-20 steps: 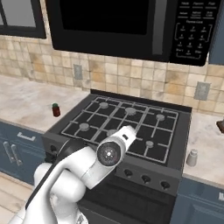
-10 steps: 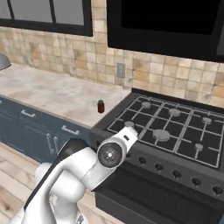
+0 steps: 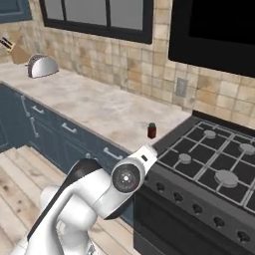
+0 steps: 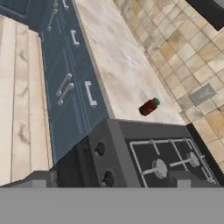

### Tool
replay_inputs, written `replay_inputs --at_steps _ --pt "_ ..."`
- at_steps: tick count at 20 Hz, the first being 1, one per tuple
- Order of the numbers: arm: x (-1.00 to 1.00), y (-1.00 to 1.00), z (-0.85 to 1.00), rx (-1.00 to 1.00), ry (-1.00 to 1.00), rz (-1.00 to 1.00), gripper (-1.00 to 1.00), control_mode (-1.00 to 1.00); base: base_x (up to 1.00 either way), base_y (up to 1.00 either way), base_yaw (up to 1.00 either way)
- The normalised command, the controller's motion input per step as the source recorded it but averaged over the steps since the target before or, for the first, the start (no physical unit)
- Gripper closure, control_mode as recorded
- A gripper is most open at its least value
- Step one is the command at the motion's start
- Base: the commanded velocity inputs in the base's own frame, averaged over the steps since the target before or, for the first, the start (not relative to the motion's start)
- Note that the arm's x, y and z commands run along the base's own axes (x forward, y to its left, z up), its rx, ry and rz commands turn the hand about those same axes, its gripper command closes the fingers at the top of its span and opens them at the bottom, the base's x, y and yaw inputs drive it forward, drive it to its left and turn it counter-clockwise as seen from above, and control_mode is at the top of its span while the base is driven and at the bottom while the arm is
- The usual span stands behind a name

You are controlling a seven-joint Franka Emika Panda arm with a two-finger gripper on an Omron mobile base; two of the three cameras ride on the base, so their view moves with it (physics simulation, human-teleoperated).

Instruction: Collect the paprika, ketchup, and shaker from the cabinet and place them next to the stove.

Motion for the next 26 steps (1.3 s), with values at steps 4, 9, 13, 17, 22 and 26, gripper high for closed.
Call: replay_inputs --at_steps 4,9,13,17,22,26 --pt "0.00 0.00 0.00 0.00 0.00 0.00 -1.00 1.00 0.00 1.00 0.36" --pt "0.00 0.00 0.00 0.00 0.00 0.00 -1.00 1.00 0.00 1.00 0.35" --pt "0.00 0.00 0.00 0.00 0.00 0.00 -1.00 1.00 0.06 0.96 0.36" --pt "0.00 0.00 0.00 0.00 0.00 0.00 -1.00 1.00 0.17 0.87 0.36" --pt "0.00 0.00 0.00 0.00 0.00 0.00 -1.00 1.00 0.23 0.82 0.37" --pt "0.00 0.00 0.00 0.00 0.00 0.00 -1.00 1.00 0.25 0.79 0.37"
